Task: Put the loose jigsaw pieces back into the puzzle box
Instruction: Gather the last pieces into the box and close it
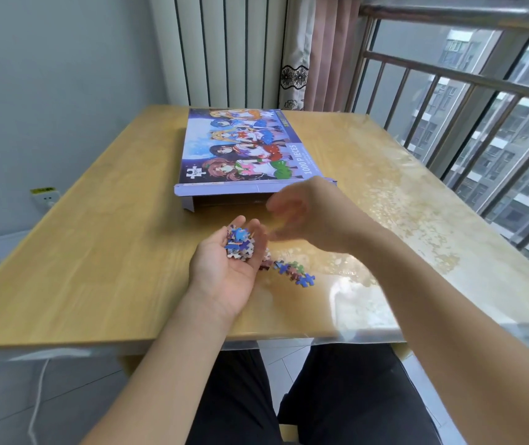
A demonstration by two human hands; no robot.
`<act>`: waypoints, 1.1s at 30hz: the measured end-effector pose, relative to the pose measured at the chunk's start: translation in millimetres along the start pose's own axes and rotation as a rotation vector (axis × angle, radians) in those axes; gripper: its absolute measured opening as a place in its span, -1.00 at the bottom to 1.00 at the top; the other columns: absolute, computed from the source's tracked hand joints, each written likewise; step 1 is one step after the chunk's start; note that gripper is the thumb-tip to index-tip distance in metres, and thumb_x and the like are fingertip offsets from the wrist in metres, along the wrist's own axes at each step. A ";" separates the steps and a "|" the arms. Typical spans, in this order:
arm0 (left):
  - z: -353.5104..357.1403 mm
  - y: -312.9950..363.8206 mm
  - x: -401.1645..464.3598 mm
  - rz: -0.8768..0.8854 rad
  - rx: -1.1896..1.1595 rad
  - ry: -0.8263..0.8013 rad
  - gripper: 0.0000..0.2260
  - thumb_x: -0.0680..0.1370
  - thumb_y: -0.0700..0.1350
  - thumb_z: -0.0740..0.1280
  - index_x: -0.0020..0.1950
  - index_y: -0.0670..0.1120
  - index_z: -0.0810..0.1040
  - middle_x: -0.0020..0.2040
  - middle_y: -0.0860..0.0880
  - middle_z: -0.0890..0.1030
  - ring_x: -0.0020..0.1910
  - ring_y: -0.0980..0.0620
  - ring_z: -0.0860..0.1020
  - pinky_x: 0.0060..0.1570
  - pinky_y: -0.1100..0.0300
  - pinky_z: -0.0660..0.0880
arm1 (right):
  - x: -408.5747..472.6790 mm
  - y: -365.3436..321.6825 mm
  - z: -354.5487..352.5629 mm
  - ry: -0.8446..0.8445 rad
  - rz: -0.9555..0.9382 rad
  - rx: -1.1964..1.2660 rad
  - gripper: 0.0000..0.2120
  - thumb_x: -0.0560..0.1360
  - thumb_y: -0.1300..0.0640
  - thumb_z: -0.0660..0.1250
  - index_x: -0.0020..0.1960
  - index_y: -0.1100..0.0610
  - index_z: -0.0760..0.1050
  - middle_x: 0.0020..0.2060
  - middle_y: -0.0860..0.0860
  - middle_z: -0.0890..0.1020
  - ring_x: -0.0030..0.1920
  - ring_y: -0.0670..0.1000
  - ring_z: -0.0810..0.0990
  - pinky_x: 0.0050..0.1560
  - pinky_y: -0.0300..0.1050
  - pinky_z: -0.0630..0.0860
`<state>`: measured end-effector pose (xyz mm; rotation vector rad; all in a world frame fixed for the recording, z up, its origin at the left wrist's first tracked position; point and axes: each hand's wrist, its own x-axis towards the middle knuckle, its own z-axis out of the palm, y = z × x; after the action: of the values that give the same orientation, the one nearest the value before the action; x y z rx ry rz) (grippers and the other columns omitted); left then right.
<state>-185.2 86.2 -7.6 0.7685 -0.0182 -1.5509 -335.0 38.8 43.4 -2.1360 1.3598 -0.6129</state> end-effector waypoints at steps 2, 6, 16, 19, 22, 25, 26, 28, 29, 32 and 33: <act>-2.9 4.5 1.7 0.003 0.013 -0.005 -0.77 0.71 -0.17 0.16 0.25 -0.25 0.52 0.02 -0.24 0.63 0.06 -0.17 0.62 0.22 -0.02 0.56 | -13.0 12.9 -8.9 -0.245 -0.004 -0.208 -0.57 0.29 0.11 0.66 0.13 0.07 0.65 -0.09 -0.09 0.68 -0.13 -0.08 0.66 -0.12 -0.20 0.58; -4.3 6.3 1.1 0.016 0.090 -0.007 -0.73 0.72 -0.13 0.16 0.27 -0.24 0.55 0.11 -0.23 0.64 0.07 -0.15 0.65 0.21 -0.01 0.57 | -28.8 33.9 -7.9 -0.364 0.041 -0.175 -0.54 0.26 0.13 0.68 0.13 -0.02 0.67 -0.06 -0.14 0.66 -0.09 -0.09 0.66 -0.19 -0.20 0.60; -2.4 0.9 1.0 0.037 0.165 -0.001 -0.65 0.74 -0.02 0.11 0.11 -0.19 0.61 -0.01 -0.18 0.70 -0.04 -0.11 0.69 0.03 0.08 0.65 | -20.5 35.1 -5.3 -0.342 0.042 -0.194 -0.60 0.28 0.09 0.67 0.07 0.01 0.65 -0.16 -0.12 0.66 -0.11 -0.03 0.66 -0.12 -0.16 0.56; -0.9 -2.2 -1.5 0.040 0.150 0.011 -0.69 0.74 -0.08 0.12 0.11 -0.21 0.61 0.00 -0.19 0.70 -0.04 -0.10 0.69 0.04 0.09 0.65 | -19.5 30.4 -3.7 -0.370 0.025 -0.254 -0.63 0.30 0.10 0.66 0.06 0.03 0.64 -0.18 -0.13 0.64 -0.13 0.00 0.65 -0.10 -0.09 0.58; 0.2 -3.4 -2.6 0.041 0.137 0.014 -0.72 0.73 -0.12 0.14 0.12 -0.23 0.60 -0.01 -0.20 0.70 -0.07 -0.10 0.70 0.02 0.09 0.66 | -15.9 26.2 -4.1 -0.417 0.036 -0.291 -0.67 0.32 0.11 0.64 0.02 0.02 0.62 -0.19 -0.14 0.63 -0.13 0.00 0.65 -0.18 -0.15 0.54; 1.5 -3.3 -3.9 0.030 0.120 0.013 -0.78 0.71 -0.17 0.18 0.12 -0.24 0.59 -0.01 -0.21 0.69 -0.08 -0.12 0.70 0.01 0.08 0.66 | -11.6 23.9 -5.3 -0.454 0.057 -0.314 -0.72 0.33 0.09 0.64 -0.03 0.00 0.62 -0.17 -0.12 0.64 -0.15 -0.01 0.64 -0.30 -0.26 0.46; 1.7 -3.2 -4.3 0.025 0.116 0.010 -0.79 0.70 -0.19 0.19 0.12 -0.24 0.59 -0.01 -0.21 0.69 -0.08 -0.12 0.69 0.01 0.07 0.66 | -11.2 23.7 -5.2 -0.461 0.059 -0.316 -0.73 0.33 0.09 0.63 -0.04 0.00 0.62 -0.19 -0.13 0.64 -0.17 -0.03 0.63 -0.33 -0.29 0.44; 2.6 -4.1 -5.6 0.016 0.112 0.007 -0.80 0.70 -0.21 0.19 0.12 -0.25 0.59 -0.01 -0.22 0.69 -0.08 -0.13 0.69 0.01 0.07 0.66 | -12.5 25.3 -5.7 -0.454 0.054 -0.317 -0.77 0.35 0.09 0.63 -0.07 0.00 0.63 -0.26 -0.17 0.61 -0.23 -0.08 0.60 -0.38 -0.34 0.41; 2.9 -5.1 -6.2 0.012 0.111 0.005 -0.80 0.70 -0.21 0.19 0.12 -0.25 0.59 -0.01 -0.22 0.69 -0.07 -0.13 0.69 0.01 0.06 0.66 | -14.3 26.5 -6.2 -0.441 0.052 -0.312 -0.79 0.36 0.09 0.62 -0.08 0.02 0.64 -0.29 -0.19 0.60 -0.25 -0.08 0.60 -0.40 -0.37 0.40; 4.2 -9.0 -7.2 -0.002 0.109 -0.008 -0.81 0.69 -0.22 0.20 0.15 -0.25 0.59 -0.01 -0.23 0.69 -0.06 -0.15 0.69 0.01 0.05 0.66 | -19.1 31.1 -6.2 -0.390 0.021 -0.273 -0.79 0.35 0.13 0.62 -0.07 0.07 0.65 -0.24 -0.16 0.64 -0.18 -0.03 0.65 -0.26 -0.22 0.54; 4.6 -10.6 -7.6 -0.008 0.114 -0.014 -0.81 0.69 -0.22 0.20 0.15 -0.25 0.59 -0.01 -0.23 0.69 -0.06 -0.15 0.69 0.02 0.05 0.66 | -20.3 32.0 -6.1 -0.379 0.012 -0.259 -0.77 0.35 0.15 0.62 -0.06 0.09 0.64 -0.22 -0.12 0.66 -0.17 -0.03 0.66 -0.18 -0.14 0.58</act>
<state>-197.3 92.7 -5.4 0.8481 -0.1144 -1.5727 -368.3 44.9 25.4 -2.2937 1.2890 -0.0174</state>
